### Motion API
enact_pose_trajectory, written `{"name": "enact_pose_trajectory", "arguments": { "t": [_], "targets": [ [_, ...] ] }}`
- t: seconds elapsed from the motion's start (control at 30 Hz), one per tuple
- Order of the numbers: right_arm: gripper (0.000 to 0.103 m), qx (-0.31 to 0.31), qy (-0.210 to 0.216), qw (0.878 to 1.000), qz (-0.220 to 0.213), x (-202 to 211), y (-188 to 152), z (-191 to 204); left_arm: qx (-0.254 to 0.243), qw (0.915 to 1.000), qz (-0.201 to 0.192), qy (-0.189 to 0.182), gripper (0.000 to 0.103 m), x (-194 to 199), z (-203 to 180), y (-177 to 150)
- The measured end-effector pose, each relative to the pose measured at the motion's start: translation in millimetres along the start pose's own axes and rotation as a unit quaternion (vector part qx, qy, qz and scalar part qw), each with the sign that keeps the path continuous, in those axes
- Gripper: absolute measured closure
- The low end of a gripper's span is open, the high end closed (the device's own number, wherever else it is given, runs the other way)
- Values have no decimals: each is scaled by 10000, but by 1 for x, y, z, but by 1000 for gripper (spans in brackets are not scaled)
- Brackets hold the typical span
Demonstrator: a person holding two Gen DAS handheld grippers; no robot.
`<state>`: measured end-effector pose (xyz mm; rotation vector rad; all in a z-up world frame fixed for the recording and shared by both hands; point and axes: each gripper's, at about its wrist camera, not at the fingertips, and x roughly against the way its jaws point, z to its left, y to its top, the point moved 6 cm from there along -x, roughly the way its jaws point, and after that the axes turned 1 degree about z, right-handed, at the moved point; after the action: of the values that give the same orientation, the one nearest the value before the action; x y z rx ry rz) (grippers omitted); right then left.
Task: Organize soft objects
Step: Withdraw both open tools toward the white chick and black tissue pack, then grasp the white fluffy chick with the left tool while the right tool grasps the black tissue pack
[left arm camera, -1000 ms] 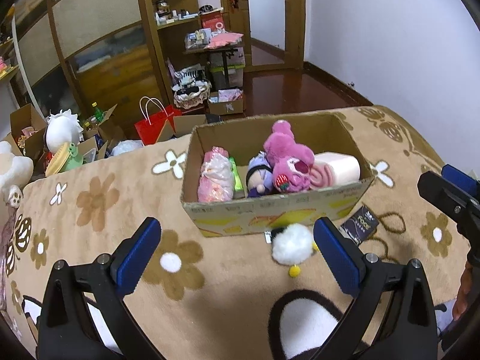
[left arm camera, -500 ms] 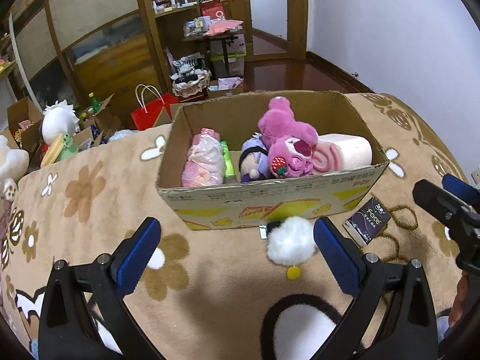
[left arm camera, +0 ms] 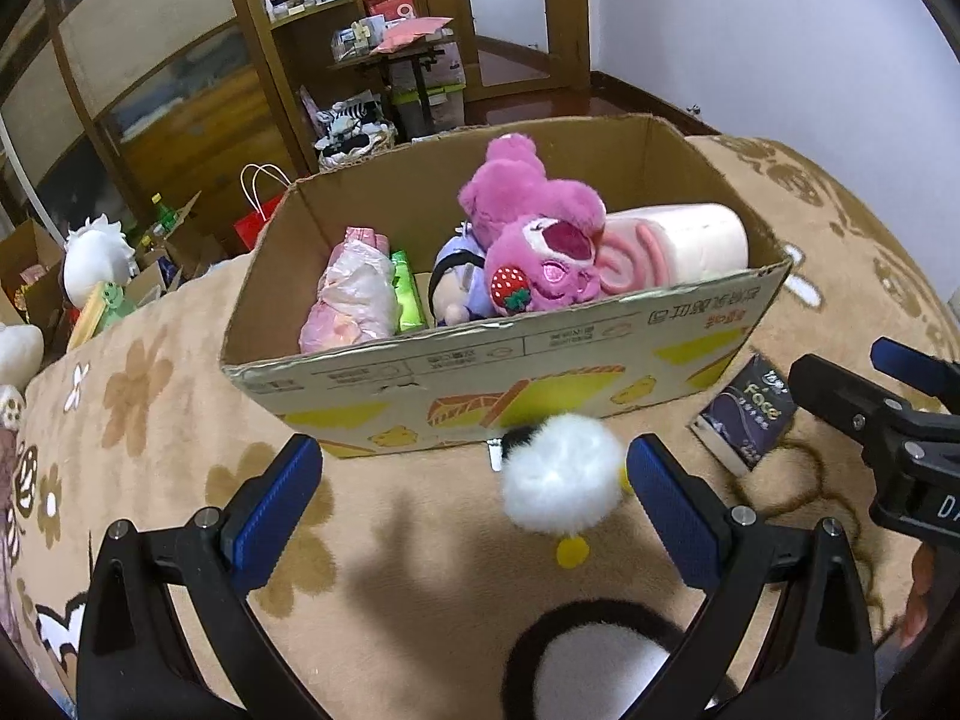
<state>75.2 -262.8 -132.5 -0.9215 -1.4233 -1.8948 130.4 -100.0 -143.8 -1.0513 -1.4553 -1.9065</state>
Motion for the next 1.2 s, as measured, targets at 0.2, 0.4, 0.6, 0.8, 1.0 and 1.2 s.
{"name": "enact_pose_trajectory", "arguments": {
  "t": [0.2,0.4,0.6,0.8,1.0,1.2],
  "targets": [
    [0,-118,-27,9998,130,-13,-6,-6,-220,9997,119,-9,2,-13,-12,-5],
    [0,-308,6,9993,231,-24,-8,-13,-328,9991,252,11,2,-24,-17,-10],
    [0,-261,114,9986,447,-37,-13,-16,-156,9986,479,-150,2,-36,-15,-13],
    [0,-156,83,9978,639,-52,-19,-16,-213,9978,615,-113,2,-50,-17,-17],
    [3,-98,82,9969,778,-62,-21,-16,-250,9965,764,-220,11,-59,-19,-22],
    [5,86,-57,9965,830,-65,-23,-14,-252,9965,767,-206,16,-64,-19,-22]
  ]
}}
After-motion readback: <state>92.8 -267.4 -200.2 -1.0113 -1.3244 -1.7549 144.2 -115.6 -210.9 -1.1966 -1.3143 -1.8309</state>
